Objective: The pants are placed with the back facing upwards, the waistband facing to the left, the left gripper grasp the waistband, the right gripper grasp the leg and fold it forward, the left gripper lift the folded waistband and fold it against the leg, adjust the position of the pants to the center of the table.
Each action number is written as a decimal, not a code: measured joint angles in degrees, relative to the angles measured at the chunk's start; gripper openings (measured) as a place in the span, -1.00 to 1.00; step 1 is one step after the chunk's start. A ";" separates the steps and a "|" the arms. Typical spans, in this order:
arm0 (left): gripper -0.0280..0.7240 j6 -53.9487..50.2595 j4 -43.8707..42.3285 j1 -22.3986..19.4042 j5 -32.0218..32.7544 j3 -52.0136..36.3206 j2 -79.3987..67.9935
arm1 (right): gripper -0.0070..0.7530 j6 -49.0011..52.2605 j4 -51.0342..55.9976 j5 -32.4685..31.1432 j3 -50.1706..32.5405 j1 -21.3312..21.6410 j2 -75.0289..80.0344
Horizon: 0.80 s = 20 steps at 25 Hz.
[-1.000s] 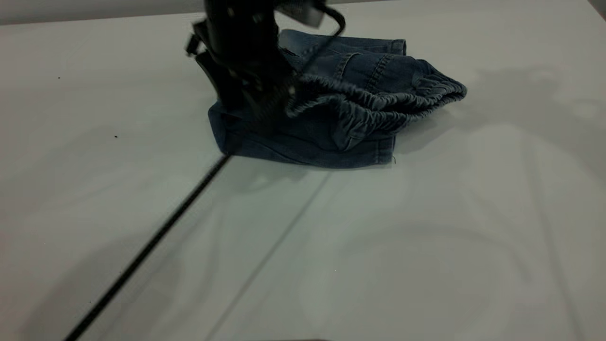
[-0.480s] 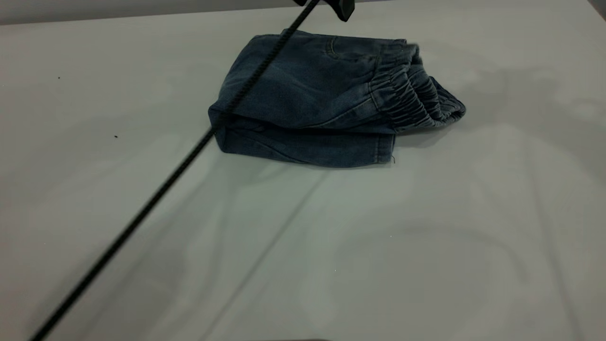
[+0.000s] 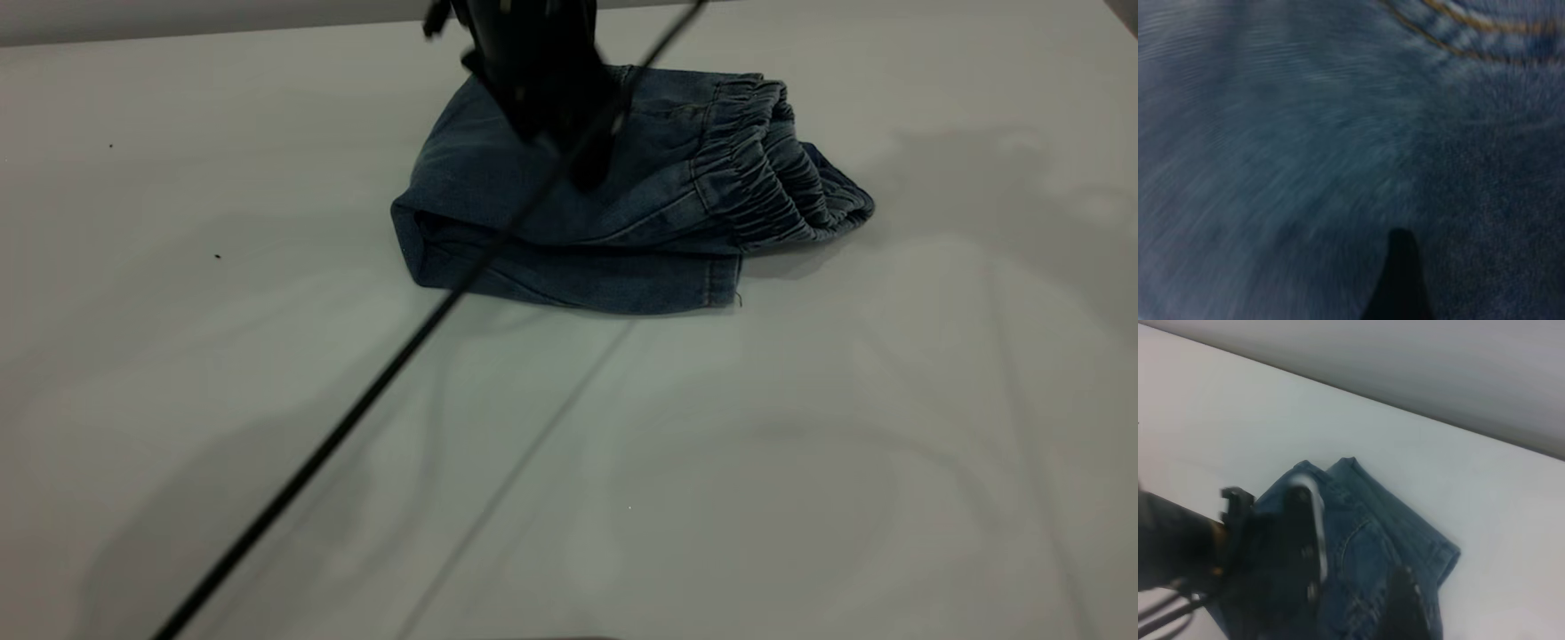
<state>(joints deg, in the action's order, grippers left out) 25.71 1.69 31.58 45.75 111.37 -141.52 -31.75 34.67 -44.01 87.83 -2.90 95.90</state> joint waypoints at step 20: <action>0.53 -21.16 0.16 0.00 2.91 1.23 -3.52 | 0.27 0.12 0.00 -1.23 0.00 0.00 0.00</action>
<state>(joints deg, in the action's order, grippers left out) 4.56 1.85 31.58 48.66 112.60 -145.04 -31.63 34.67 -45.24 87.83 -2.90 95.90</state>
